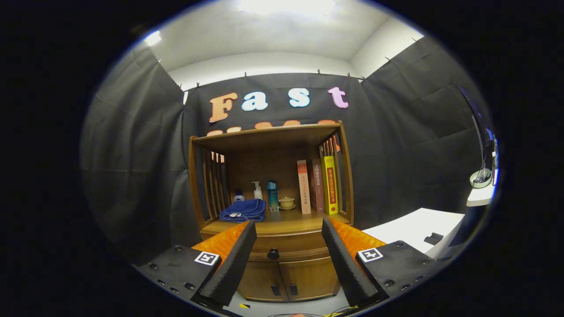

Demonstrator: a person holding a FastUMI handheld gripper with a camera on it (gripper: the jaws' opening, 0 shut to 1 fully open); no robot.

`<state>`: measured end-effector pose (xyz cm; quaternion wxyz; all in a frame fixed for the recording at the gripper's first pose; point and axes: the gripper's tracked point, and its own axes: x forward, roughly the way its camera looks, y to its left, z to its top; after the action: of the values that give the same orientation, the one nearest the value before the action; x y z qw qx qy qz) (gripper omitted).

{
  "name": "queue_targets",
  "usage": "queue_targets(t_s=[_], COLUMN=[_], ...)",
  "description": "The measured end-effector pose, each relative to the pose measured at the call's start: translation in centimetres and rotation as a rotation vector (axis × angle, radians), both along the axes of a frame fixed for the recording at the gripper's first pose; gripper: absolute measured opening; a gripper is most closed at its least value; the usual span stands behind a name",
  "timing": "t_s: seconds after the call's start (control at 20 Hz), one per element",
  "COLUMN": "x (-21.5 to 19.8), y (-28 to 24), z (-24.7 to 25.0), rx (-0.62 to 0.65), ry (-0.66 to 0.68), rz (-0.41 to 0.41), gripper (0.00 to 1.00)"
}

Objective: Pull open the drawer, take out the items inside it, and place them on the countertop above the cabinet.

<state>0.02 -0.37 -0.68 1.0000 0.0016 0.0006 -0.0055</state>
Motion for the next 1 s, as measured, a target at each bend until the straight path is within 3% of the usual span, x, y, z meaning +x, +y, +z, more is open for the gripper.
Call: queue_targets(t_s=[1.0], x=[0.0], y=[3.3], z=[-0.9], rx=[-0.033], ry=[0.0], rz=[0.043], gripper=[0.98])
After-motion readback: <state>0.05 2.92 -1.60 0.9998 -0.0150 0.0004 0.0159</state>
